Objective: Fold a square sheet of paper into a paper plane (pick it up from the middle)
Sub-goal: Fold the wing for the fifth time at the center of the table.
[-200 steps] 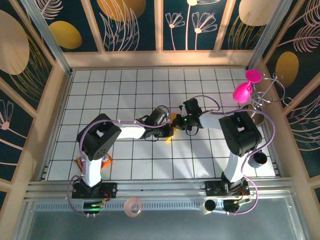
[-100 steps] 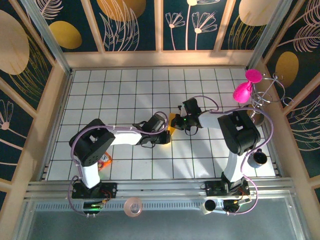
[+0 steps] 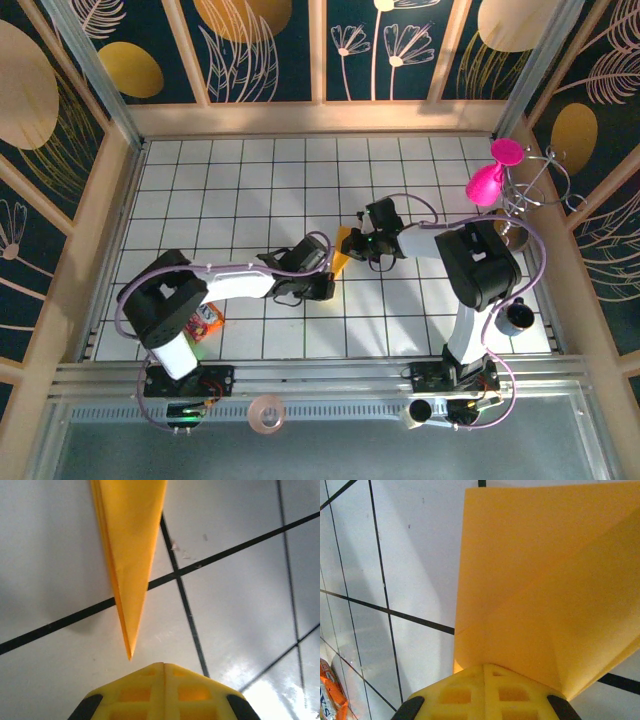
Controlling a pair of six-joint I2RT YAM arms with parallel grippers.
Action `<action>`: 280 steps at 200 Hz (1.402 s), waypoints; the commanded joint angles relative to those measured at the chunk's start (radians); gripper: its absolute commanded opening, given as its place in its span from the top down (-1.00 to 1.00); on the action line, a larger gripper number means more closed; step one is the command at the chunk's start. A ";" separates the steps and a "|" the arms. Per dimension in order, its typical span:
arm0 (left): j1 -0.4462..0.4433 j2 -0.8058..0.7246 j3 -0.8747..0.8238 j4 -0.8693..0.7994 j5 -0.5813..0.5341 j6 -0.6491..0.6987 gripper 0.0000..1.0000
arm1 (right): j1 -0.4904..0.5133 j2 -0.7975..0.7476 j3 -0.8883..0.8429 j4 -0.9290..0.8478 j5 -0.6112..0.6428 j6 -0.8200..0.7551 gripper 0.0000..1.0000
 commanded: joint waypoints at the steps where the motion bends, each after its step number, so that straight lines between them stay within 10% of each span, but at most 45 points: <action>1: 0.027 -0.068 0.014 0.008 0.005 0.000 1.00 | 0.022 0.034 -0.069 -0.123 0.087 0.048 0.99; 280: 0.093 0.211 0.093 0.021 -0.059 -0.031 1.00 | -0.060 0.057 0.176 -0.203 0.047 -0.228 0.97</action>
